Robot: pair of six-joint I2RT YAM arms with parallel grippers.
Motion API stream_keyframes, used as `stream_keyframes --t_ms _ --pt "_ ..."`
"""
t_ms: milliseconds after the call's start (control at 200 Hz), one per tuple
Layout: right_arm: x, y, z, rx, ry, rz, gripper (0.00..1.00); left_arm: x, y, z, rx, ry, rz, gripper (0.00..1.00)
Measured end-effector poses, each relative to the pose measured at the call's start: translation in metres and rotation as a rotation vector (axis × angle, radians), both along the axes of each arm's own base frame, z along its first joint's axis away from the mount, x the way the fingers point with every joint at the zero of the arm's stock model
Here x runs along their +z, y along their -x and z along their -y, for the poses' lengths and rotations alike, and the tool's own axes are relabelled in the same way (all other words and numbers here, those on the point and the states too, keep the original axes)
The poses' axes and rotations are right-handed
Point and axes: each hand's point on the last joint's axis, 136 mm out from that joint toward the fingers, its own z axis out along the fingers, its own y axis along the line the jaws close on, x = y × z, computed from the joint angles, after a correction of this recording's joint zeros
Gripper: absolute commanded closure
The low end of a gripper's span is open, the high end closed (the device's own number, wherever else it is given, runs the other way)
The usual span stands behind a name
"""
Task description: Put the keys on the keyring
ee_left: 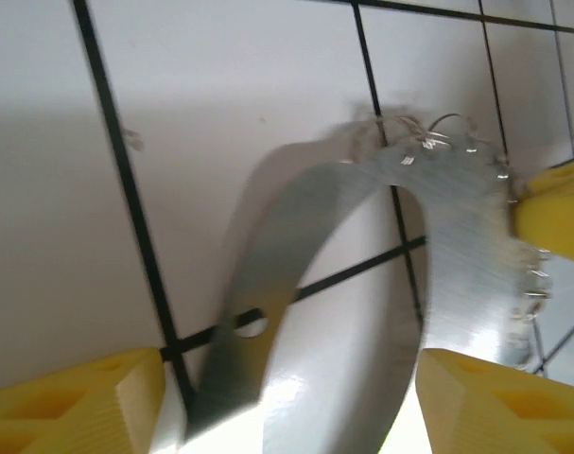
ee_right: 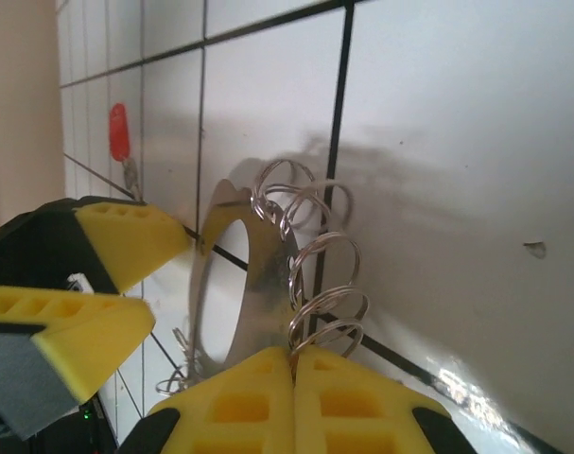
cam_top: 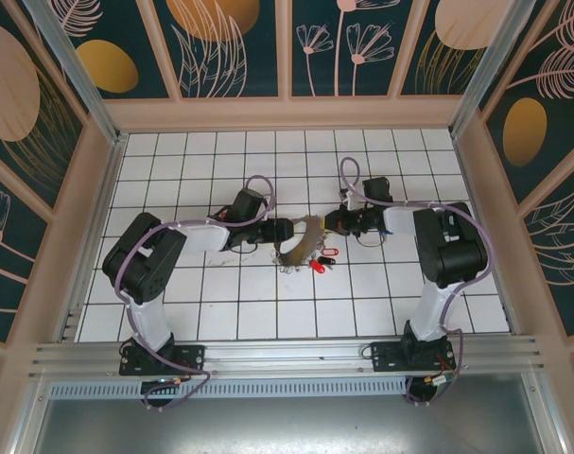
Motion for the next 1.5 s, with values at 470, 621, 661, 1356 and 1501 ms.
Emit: stream_keyframes --t_ms 470,621,661,1356,1501 --pt "0.065 0.005 0.005 0.01 -0.159 0.205 1.0 0.032 -0.011 -0.001 -0.068 0.177 0.003 0.19" --pt "0.073 0.008 0.001 0.04 -0.191 0.227 1.0 0.035 -0.011 0.006 -0.117 0.24 0.001 0.22" --pt "0.074 0.009 0.001 0.048 -0.199 0.226 1.0 0.032 -0.011 0.007 -0.126 0.252 -0.011 0.22" --pt "0.078 0.01 0.007 0.059 -0.223 0.23 1.0 0.073 0.003 0.019 -0.264 0.428 0.02 0.77" --pt "0.078 0.007 0.009 0.052 -0.222 0.232 1.0 0.084 0.004 0.018 -0.274 0.441 0.041 0.85"
